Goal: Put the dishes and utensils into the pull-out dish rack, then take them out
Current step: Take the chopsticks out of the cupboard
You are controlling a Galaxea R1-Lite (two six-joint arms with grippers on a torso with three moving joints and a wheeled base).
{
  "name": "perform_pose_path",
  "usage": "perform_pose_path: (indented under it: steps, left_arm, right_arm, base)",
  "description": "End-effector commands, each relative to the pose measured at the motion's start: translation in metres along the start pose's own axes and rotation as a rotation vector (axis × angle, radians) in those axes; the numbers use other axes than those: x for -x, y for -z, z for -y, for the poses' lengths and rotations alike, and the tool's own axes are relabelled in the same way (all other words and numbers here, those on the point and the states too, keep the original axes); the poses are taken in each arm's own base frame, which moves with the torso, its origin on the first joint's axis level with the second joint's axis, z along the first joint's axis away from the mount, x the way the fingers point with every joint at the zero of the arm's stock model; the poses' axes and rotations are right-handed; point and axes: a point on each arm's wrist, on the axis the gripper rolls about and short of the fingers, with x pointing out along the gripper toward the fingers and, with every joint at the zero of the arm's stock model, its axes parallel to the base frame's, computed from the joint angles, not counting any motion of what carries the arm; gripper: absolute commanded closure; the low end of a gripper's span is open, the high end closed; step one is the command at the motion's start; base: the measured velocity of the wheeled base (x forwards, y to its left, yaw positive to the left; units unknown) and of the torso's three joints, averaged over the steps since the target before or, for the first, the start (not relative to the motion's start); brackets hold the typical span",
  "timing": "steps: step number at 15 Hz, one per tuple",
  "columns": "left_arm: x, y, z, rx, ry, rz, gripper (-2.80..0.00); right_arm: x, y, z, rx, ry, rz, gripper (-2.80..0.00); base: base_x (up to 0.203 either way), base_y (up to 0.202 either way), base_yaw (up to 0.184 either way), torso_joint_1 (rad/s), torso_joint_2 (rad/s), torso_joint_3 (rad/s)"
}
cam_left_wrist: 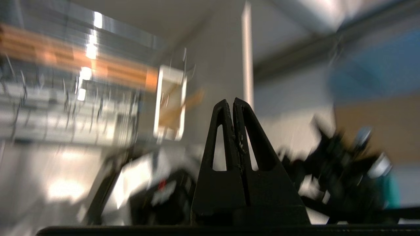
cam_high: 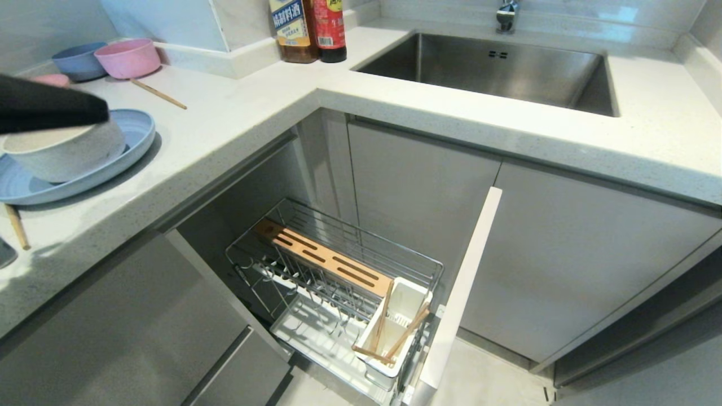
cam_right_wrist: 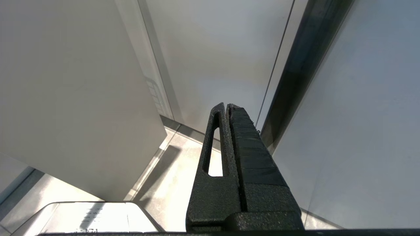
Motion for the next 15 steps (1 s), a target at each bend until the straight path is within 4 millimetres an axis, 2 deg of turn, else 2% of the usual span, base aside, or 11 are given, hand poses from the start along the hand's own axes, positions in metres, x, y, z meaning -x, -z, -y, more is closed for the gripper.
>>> perform_pose_path:
  steps: [1, 4, 8, 11, 13, 15]
  left_arm:
    - [-0.032, 0.007, -0.011, 0.011, -0.019, -0.188, 0.00]
    - [-0.050, 0.008, -0.013, 0.052, -0.037, -0.349, 0.00]
    - [-0.077, 0.014, -0.005, 0.101, -0.025, -0.562, 0.00]
    - [-0.120, 0.015, -0.004, 0.232, -0.132, -0.687, 0.00]
    - [-0.147, 0.027, -0.006, 0.234, -0.267, -0.809, 0.00]
    - [-0.169, 0.037, -0.009, 0.233, -0.325, -0.890, 0.00]
  right_arm:
    - [0.000, 0.000, 0.000, 0.000, 0.000, -0.002, 0.00]
    - [0.000, 0.000, 0.000, 0.000, 0.000, -0.002, 0.00]
    - [0.000, 0.000, 0.000, 0.000, 0.000, -0.002, 0.00]
    - [0.000, 0.000, 0.000, 0.000, 0.000, -0.001, 0.00]
    - [0.000, 0.000, 0.000, 0.000, 0.000, -0.002, 0.00]
    - [0.000, 0.000, 0.000, 0.000, 0.000, -0.002, 0.00]
  base:
    - [0.000, 0.000, 0.000, 0.000, 0.00, 0.000]
    - [0.000, 0.000, 0.000, 0.000, 0.00, 0.000]
    - [0.000, 0.000, 0.000, 0.000, 0.00, 0.000]
    - [0.000, 0.000, 0.000, 0.000, 0.00, 0.000]
    - [0.000, 0.000, 0.000, 0.000, 0.00, 0.000]
    - [0.000, 0.000, 0.000, 0.000, 0.00, 0.000]
